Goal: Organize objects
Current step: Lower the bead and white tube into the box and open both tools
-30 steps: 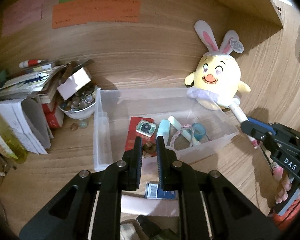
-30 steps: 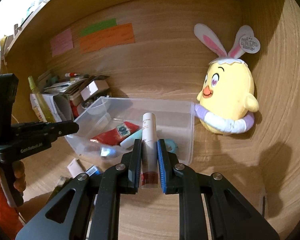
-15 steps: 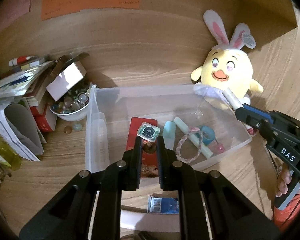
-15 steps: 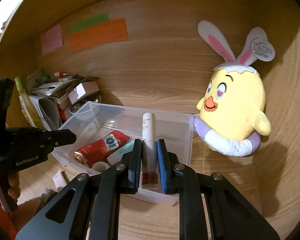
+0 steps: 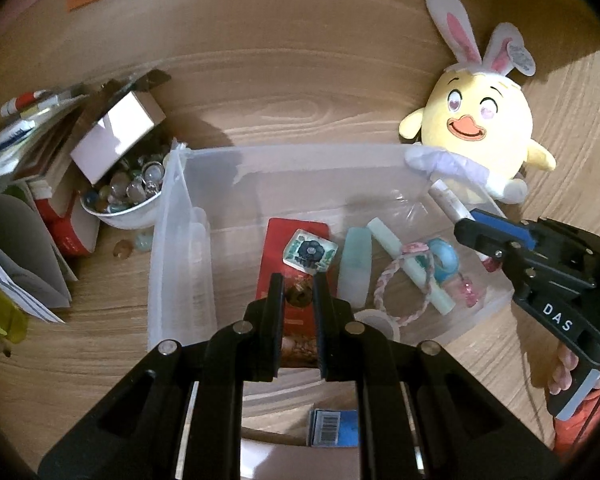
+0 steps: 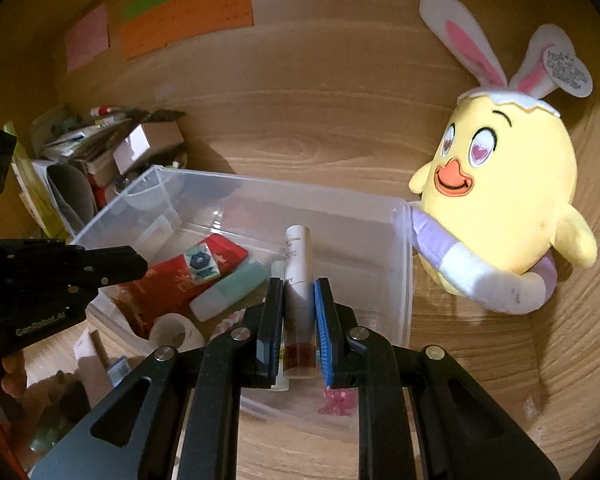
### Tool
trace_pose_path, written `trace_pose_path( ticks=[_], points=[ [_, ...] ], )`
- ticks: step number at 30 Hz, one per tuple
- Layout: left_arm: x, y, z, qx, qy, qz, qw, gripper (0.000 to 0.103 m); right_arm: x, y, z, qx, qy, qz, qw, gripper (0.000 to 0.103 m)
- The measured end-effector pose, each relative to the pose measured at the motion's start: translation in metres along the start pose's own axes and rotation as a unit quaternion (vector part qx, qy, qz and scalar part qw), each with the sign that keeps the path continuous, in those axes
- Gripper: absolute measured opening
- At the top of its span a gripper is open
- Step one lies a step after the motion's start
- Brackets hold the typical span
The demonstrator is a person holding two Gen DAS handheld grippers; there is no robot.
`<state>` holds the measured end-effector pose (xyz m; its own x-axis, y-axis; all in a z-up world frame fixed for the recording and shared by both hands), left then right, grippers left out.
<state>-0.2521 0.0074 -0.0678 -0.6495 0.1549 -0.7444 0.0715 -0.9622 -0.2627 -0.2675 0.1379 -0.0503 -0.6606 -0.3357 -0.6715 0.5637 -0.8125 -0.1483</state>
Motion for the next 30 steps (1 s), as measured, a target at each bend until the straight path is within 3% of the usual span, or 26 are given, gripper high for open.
trace_pose_path(
  ticks=[5,10,15,20,27,30],
  points=[
    [0.000,-0.003,-0.002,0.002,0.002,-0.004,1.0000,0.013,0.008,0.001,-0.002,-0.003,0.009,-0.004,1.000,0.014],
    [-0.003,-0.005,-0.003,0.003,0.000,-0.005,1.0000,0.024,0.012,0.002,-0.004,-0.010,0.014,-0.012,1.000,0.016],
    [-0.018,-0.011,-0.003,0.015,-0.022,-0.002,0.9997,0.044,0.008,0.000,-0.003,-0.013,0.010,-0.026,1.000,0.044],
    [-0.037,-0.014,-0.004,0.017,-0.038,-0.006,0.9991,0.060,0.000,0.003,0.000,-0.021,0.006,-0.029,0.999,0.053],
    [-0.061,-0.006,-0.011,0.015,-0.061,0.008,0.9980,0.070,-0.023,0.010,0.002,-0.027,-0.009,-0.045,0.999,0.073],
    [-0.070,0.000,-0.018,0.011,-0.064,0.007,0.9978,0.070,-0.035,0.018,0.001,-0.027,-0.015,-0.030,0.999,0.075]
  ],
)
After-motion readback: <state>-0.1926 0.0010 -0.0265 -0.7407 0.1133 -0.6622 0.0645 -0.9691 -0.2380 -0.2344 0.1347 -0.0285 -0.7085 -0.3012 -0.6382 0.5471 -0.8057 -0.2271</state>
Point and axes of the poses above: each gripper's, at about its wrist camera, not at the fingertips, and x roughly the way its jaws point, y to its left, z to its top, the point moved 7 cm from there along x, roughly the way its jaws point, and after that the axes turned 13 degrees about -x, right-handed, at the moved point
